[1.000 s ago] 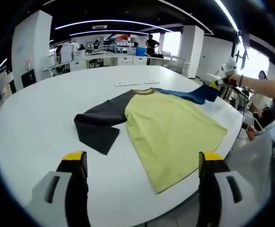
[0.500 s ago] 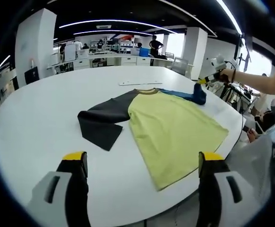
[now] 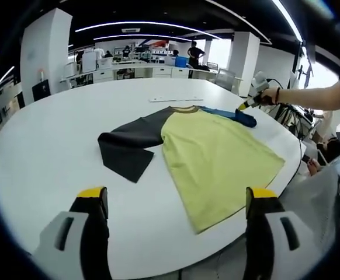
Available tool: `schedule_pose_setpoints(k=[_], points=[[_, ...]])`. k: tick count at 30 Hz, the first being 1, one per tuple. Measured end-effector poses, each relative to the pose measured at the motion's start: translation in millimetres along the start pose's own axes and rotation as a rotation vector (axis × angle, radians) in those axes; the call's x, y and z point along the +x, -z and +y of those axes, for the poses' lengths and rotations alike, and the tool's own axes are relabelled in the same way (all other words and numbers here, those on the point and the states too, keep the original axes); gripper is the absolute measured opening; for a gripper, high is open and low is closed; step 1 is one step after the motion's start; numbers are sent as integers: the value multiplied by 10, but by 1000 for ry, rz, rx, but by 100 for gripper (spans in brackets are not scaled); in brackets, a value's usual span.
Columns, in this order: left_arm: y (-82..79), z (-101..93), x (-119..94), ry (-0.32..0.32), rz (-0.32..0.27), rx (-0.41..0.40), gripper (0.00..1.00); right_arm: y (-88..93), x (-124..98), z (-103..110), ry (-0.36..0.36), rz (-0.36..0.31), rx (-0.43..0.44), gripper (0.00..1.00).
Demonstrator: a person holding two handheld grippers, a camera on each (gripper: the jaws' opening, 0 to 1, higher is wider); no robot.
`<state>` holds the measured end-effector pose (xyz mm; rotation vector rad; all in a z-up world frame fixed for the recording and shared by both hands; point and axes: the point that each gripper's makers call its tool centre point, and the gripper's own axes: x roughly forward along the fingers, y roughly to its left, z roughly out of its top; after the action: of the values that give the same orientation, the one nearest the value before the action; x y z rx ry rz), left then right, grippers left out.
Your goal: Fold the garment on the visible template until the final outline fits inside the template.
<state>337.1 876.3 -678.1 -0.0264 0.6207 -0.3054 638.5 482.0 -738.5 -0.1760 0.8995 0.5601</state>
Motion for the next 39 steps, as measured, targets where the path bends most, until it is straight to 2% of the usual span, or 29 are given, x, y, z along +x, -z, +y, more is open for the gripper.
schedule_pose_setpoints(k=[6,9,12,14,16,18,20,25,32,34,37,39], points=[[-34,2,31,0,-4,19,96,169,53,-45,12,43,-3,0],[-48,-4,34,2,-9,13,96,216,50,-51,10,44,5,0],[-45,-2,29,0,-8,16,96,164,7,-34,-4,5,-10,10],[-42,11,27,-6,-8,8,97,77,-48,-11,-26,-43,-63,21],[-38,27,27,-13,-7,6,99,56,-106,11,-40,-55,-80,35],[-52,41,21,-16,-15,4,99,30,-183,57,-65,-73,-120,43],[-65,49,16,-15,-23,4,99,43,-255,85,-80,-70,-163,48],[-86,27,1,-11,-25,16,99,253,-379,171,-125,2,-246,57],[-128,-8,-35,-4,-34,28,99,455,-471,266,-168,55,-311,57],[-133,-5,-41,-5,-37,25,99,519,-471,251,-157,76,-333,55],[-134,-17,-53,1,-37,30,99,585,-460,249,-158,90,-340,48],[-139,-39,-64,11,-40,26,99,622,-459,237,-147,95,-348,39]])
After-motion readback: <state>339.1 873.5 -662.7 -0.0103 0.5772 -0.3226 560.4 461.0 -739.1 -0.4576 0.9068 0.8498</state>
